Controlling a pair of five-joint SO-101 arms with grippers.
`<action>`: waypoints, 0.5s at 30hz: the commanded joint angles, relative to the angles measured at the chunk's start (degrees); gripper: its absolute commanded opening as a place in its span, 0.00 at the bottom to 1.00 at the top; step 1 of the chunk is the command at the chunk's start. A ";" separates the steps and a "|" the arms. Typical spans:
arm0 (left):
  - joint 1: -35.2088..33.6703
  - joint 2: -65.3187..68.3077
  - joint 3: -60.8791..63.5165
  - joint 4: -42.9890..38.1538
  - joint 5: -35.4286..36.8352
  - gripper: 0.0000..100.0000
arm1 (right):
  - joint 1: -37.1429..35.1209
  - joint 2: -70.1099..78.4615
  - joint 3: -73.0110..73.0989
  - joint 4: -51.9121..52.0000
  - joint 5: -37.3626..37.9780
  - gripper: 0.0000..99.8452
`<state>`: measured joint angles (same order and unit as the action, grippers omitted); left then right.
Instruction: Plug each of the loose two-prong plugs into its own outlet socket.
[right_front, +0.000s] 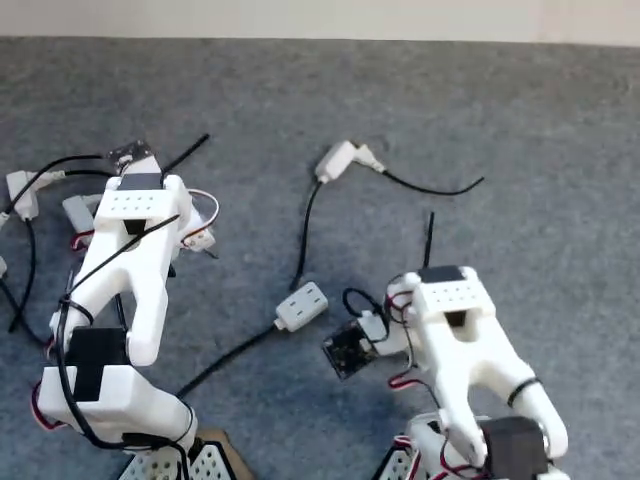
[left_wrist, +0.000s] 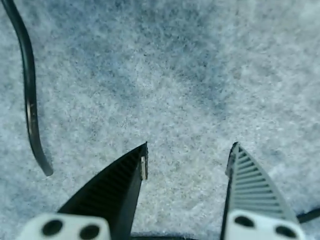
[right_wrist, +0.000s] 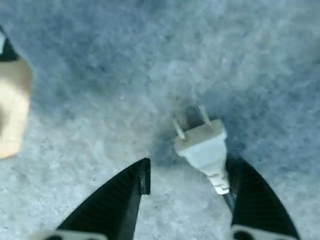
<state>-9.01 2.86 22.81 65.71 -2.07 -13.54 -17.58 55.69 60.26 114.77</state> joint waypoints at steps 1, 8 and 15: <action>1.27 -2.51 -0.13 -0.62 0.53 0.27 | -1.10 2.07 -4.18 -1.63 -3.52 0.24; 3.21 -2.86 1.54 -0.70 0.53 0.27 | -1.01 2.33 -4.62 -1.71 -3.43 0.12; 3.30 -2.95 1.45 -0.70 0.53 0.27 | -1.01 2.15 -4.62 -1.63 -11.25 0.01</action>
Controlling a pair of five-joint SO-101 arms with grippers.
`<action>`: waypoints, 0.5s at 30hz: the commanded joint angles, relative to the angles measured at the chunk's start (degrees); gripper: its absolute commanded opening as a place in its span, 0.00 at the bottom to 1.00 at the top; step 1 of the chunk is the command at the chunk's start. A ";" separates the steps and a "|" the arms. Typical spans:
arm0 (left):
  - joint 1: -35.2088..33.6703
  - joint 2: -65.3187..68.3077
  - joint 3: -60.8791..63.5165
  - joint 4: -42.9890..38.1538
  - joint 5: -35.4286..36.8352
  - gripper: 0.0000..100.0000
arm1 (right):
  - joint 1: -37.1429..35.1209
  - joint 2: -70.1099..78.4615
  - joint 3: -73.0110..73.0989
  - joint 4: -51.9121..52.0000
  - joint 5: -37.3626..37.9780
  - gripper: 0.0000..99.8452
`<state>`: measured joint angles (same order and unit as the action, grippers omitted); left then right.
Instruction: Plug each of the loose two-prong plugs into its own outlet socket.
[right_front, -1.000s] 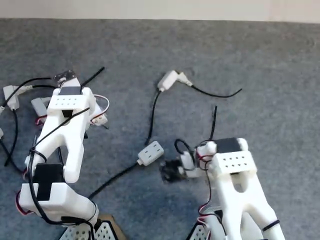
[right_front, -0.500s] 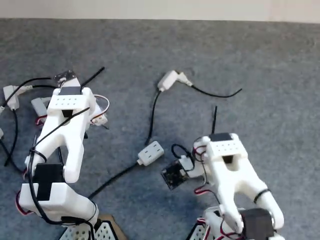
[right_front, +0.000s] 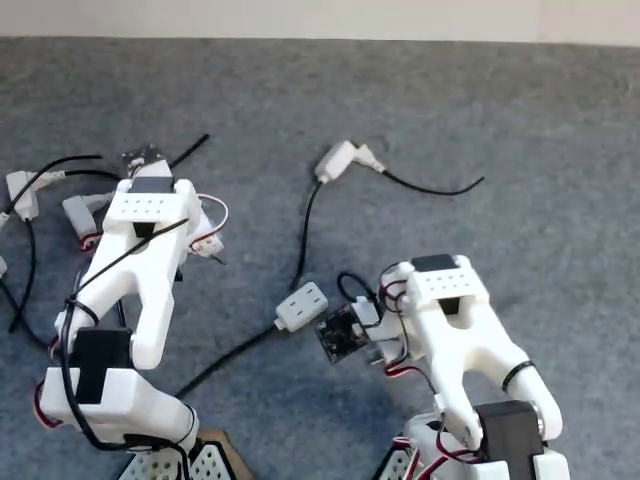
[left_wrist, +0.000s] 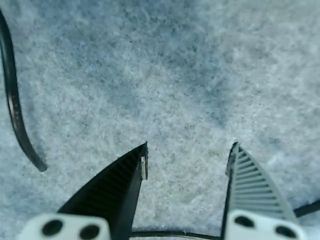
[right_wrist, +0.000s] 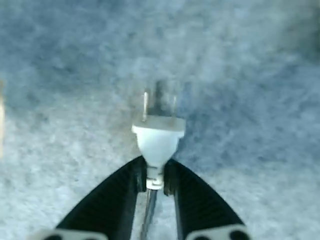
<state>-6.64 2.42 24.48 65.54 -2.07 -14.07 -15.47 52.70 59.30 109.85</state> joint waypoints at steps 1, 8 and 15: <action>0.92 -2.51 -0.22 -0.53 0.53 0.27 | -0.57 0.04 -1.71 -0.66 -10.20 0.01; 1.01 -2.51 -0.22 -0.53 0.53 0.27 | -4.79 0.57 -1.54 -4.70 -40.62 0.01; 1.01 -2.51 -0.22 -0.53 0.53 0.27 | -5.23 0.57 -1.10 -9.80 -62.15 0.01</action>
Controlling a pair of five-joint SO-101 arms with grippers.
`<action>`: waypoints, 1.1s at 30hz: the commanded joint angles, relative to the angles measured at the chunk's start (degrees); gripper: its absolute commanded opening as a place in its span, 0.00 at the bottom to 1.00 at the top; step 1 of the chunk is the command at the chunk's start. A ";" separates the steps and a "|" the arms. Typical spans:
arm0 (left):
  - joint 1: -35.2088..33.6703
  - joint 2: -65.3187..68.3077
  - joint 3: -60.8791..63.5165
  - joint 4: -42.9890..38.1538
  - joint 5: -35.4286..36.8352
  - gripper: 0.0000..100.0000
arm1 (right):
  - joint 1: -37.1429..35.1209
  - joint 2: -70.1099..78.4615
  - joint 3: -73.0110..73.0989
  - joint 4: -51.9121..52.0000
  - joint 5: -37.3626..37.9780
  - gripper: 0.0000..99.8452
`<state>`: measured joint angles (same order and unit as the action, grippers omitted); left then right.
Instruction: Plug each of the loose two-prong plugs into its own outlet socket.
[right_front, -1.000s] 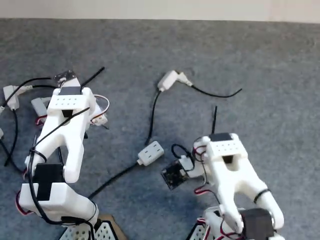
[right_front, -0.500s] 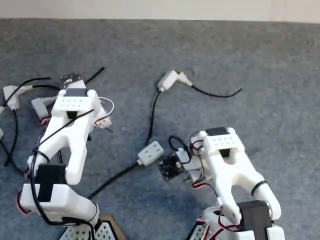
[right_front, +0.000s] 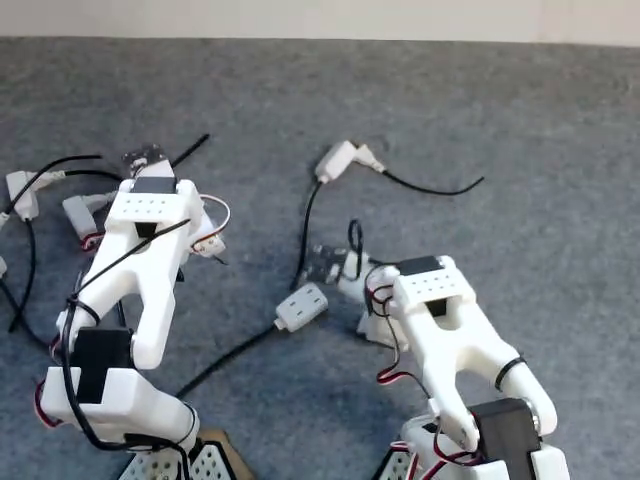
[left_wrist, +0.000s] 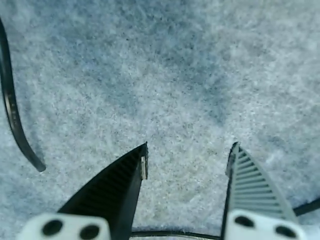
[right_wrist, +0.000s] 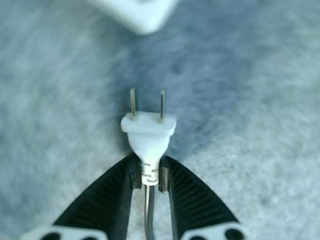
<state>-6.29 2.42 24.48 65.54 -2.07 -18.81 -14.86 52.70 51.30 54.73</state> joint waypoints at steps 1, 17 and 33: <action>0.66 -2.51 -0.22 -0.53 0.53 0.27 | -0.48 -0.04 -1.10 -1.80 -8.53 0.01; 0.57 -2.59 -5.85 2.64 -3.25 0.27 | -1.01 -0.84 -0.40 -3.38 -29.27 0.01; 1.80 -36.70 -6.02 9.85 -6.15 0.38 | -10.68 -52.79 8.57 5.23 -39.30 0.01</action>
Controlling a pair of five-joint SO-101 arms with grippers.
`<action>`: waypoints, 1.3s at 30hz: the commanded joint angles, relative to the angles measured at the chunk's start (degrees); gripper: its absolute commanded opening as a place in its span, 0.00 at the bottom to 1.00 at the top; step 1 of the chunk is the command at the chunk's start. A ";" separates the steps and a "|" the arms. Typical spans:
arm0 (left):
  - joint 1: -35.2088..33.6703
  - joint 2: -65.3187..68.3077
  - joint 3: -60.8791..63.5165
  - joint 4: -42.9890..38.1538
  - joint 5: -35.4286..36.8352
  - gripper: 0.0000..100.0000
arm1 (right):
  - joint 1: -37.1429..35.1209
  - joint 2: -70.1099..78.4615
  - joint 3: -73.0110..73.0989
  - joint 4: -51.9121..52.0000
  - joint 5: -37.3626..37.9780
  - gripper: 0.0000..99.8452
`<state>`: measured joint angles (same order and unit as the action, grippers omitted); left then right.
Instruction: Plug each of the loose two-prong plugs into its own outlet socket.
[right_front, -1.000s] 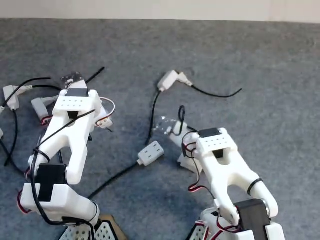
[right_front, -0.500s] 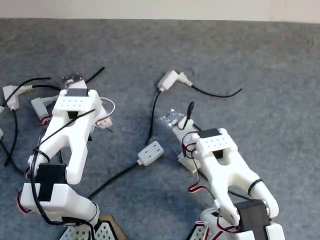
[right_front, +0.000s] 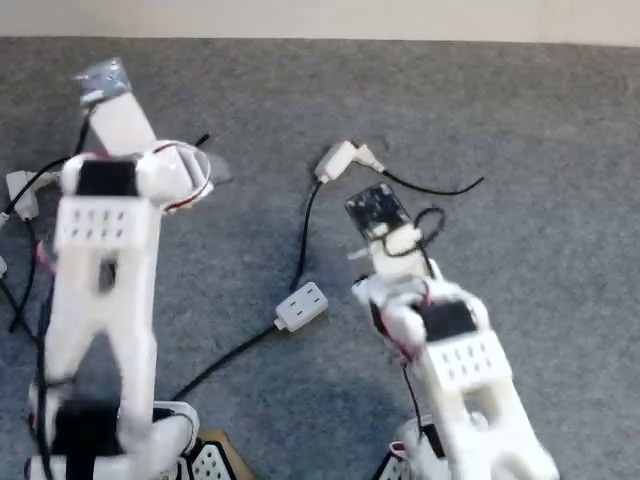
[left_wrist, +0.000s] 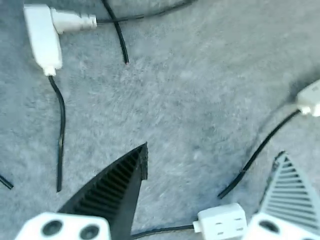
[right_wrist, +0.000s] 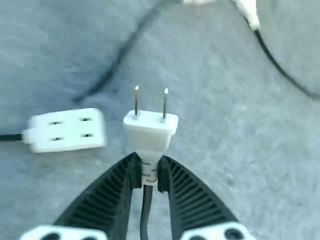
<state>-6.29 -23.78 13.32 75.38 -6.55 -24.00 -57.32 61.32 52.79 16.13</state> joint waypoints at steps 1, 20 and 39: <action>2.51 -14.29 8.92 -0.79 -1.85 0.38 | -8.57 -12.18 0.22 4.62 -0.70 0.01; 13.93 -70.46 54.02 -7.03 -1.85 0.45 | -24.84 5.05 -0.22 -7.08 -4.22 0.01; 13.14 -71.16 63.96 -12.92 -4.75 0.45 | -20.00 6.73 -31.60 16.75 -5.10 0.01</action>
<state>7.52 -95.25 77.05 62.99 -10.77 -44.31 -50.11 34.95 68.79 11.65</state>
